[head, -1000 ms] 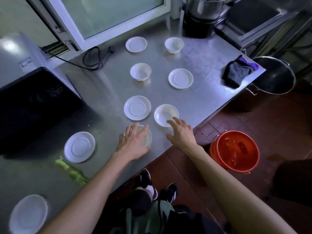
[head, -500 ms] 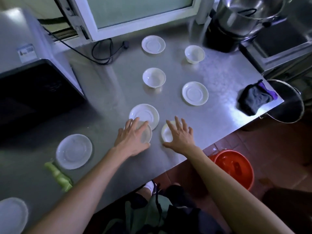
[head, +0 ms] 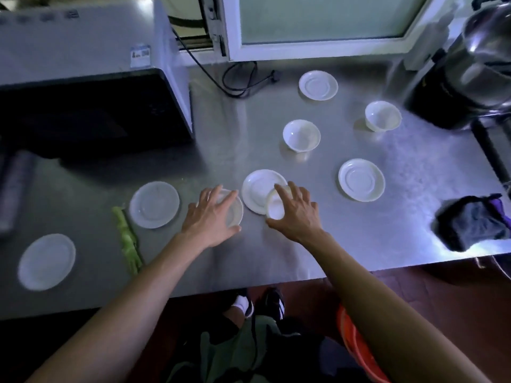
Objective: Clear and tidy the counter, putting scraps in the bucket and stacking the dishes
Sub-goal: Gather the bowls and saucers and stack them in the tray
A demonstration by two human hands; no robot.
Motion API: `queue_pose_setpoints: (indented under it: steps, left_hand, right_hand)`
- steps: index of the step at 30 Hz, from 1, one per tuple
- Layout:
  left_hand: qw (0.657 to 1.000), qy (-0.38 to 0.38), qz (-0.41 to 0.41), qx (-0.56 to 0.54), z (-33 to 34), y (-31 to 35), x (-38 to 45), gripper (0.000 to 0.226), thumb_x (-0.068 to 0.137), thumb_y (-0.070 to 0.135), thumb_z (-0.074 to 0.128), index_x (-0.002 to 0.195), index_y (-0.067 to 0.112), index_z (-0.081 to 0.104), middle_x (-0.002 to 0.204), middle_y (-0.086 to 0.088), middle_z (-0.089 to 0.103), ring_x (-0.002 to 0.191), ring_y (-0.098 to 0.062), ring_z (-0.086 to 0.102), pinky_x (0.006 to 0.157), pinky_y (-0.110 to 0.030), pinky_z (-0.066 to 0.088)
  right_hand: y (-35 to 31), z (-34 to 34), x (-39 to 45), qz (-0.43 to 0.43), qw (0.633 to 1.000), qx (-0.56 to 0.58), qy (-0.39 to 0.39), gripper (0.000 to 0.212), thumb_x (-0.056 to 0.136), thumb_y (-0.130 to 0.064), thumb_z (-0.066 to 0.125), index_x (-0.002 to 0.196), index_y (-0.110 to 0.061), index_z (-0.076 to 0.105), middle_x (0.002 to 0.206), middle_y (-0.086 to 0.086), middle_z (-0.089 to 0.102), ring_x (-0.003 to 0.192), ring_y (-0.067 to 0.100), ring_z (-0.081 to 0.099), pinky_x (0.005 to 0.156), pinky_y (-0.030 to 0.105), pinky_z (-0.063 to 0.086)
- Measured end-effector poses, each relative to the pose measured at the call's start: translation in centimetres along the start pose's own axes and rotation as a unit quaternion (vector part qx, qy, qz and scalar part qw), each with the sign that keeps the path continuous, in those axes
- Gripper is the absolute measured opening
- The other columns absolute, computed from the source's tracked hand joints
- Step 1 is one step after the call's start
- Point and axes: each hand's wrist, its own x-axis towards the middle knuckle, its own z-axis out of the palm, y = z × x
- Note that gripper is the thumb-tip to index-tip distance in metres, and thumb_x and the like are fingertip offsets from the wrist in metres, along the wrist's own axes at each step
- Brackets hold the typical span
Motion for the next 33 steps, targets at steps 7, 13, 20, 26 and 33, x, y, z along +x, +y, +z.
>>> queue_pose_setpoints:
  steps: [7,13,20,26,33]
  left_hand:
    - [0.991,0.021,-0.121,-0.051,1.1,-2.8,-7.9,0.096,0.071,0.066,0.063,0.151,0.04,0.016,0.16,0.002,0.007,0.145,-0.026,0.006,0.109,-0.057,0.032]
    - [0.962,0.035,-0.253,-0.094,2.3,-7.4,-16.3,0.095,0.073,0.069,0.057,0.152,0.039,0.014,0.159,0.005,0.004,0.145,-0.025,0.005,0.109,-0.054,0.029]
    - [0.914,0.075,-0.371,-0.145,3.8,-13.6,-25.4,0.096,0.074,0.069,0.06,0.153,0.04,0.014,0.16,0.0,0.005,0.146,-0.027,0.005,0.111,-0.054,0.029]
    - [0.875,0.094,-0.439,-0.182,5.4,-20.8,-32.7,0.094,0.074,0.069,0.06,0.152,0.04,0.015,0.161,0.001,0.005,0.146,-0.027,0.005,0.11,-0.056,0.03]
    - [0.85,0.135,-0.465,-0.21,5.1,-29.9,-39.2,0.097,0.074,0.067,0.062,0.153,0.04,0.012,0.162,0.0,0.005,0.147,-0.026,0.004,0.109,-0.057,0.029]
  right_hand:
    - [-4.9,0.7,0.0,-0.132,0.991,-0.026,-0.028,0.096,0.075,-0.065,0.069,0.153,-0.036,0.021,0.163,0.003,0.018,0.144,0.034,0.022,0.104,0.059,0.036]
    - [-12.6,2.6,-0.7,-0.257,0.963,-0.057,-0.06,0.097,0.074,-0.068,0.067,0.152,-0.038,0.019,0.163,0.001,0.018,0.146,0.03,0.021,0.106,0.058,0.035]
    - [-23.9,6.4,-2.3,-0.368,0.921,-0.097,-0.08,0.098,0.074,-0.068,0.069,0.153,-0.036,0.022,0.163,0.003,0.019,0.145,0.032,0.023,0.104,0.055,0.039]
    - [-34.4,10.5,-5.5,-0.431,0.886,-0.134,-0.104,0.096,0.077,-0.066,0.069,0.155,-0.035,0.021,0.163,0.002,0.018,0.146,0.032,0.021,0.109,0.056,0.034]
    - [-46.3,13.7,-8.6,-0.471,0.862,-0.158,-0.096,0.098,0.077,-0.063,0.071,0.155,-0.036,0.019,0.165,0.001,0.014,0.146,0.032,0.02,0.106,0.055,0.036]
